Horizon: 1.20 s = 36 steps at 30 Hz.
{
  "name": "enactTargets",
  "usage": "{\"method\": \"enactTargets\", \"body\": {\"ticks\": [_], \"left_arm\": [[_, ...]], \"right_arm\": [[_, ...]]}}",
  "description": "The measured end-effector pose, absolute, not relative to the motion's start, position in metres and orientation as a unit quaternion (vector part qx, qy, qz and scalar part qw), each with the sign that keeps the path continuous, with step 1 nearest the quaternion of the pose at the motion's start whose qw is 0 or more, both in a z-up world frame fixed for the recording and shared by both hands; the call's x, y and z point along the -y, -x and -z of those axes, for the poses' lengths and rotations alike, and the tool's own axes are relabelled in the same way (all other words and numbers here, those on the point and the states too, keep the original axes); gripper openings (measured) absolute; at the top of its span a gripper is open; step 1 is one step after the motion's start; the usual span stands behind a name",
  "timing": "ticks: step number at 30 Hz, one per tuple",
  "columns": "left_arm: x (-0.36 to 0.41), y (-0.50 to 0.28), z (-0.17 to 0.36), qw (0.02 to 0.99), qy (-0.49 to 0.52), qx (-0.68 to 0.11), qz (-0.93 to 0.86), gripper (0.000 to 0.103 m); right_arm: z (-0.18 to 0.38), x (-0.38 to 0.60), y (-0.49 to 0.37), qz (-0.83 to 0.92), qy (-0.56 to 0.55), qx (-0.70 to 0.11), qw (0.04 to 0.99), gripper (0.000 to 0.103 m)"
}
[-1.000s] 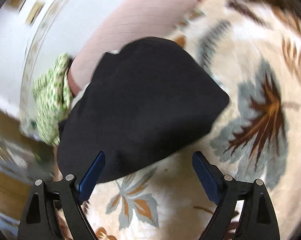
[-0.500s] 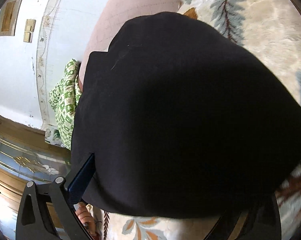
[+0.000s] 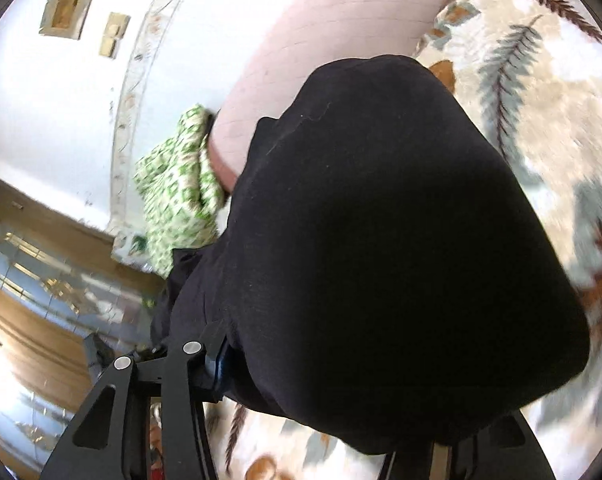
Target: Fold large clothes
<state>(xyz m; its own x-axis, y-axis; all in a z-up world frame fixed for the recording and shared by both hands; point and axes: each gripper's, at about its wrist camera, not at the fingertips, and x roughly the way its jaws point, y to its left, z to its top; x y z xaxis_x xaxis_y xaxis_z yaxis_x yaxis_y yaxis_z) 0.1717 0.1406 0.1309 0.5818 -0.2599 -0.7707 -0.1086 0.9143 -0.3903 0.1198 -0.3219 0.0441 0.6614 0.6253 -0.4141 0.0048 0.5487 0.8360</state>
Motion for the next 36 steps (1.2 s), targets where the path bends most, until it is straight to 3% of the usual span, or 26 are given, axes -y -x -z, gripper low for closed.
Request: {"method": "enactTargets", "body": {"ticks": [3,5,7,9,13,19,25,32,36], "left_arm": [[-0.149,-0.148,-0.114,0.86,0.205,-0.466,0.043,0.032],[-0.152,-0.143,-0.098,0.857,0.196,-0.477,0.021,0.042],[-0.161,-0.132,-0.092,0.858,0.2,-0.473,0.01,0.048],[-0.165,-0.117,-0.104,0.871,0.188,-0.455,0.002,0.05],[-0.172,-0.087,-0.144,0.907,0.123,-0.402,-0.025,0.07],[-0.156,-0.088,-0.167,0.923,0.061,-0.379,-0.03,0.076],[-0.122,-0.152,-0.155,0.908,0.085,-0.409,0.004,0.076],[-0.12,-0.256,-0.091,0.884,0.05,-0.457,-0.082,0.076],[-0.151,-0.284,-0.054,0.862,0.131,-0.485,-0.07,0.09]], "right_arm": [[-0.033,0.322,-0.093,-0.182,-0.439,-0.382,0.793,0.062],[-0.009,0.327,-0.091,-0.157,-0.459,-0.409,0.773,0.074],[0.011,0.333,-0.097,-0.139,-0.487,-0.431,0.747,0.077],[0.014,0.34,-0.091,-0.138,-0.509,-0.423,0.737,0.078],[-0.006,0.352,-0.057,-0.114,-0.465,-0.411,0.776,0.079],[-0.06,0.38,-0.001,-0.006,-0.378,-0.34,0.861,0.08],[-0.1,0.346,-0.043,-0.051,-0.304,-0.323,0.894,0.081],[-0.089,0.273,-0.161,-0.057,-0.142,-0.364,0.919,0.078],[-0.054,0.267,-0.219,-0.043,-0.133,-0.405,0.904,0.078]]}}
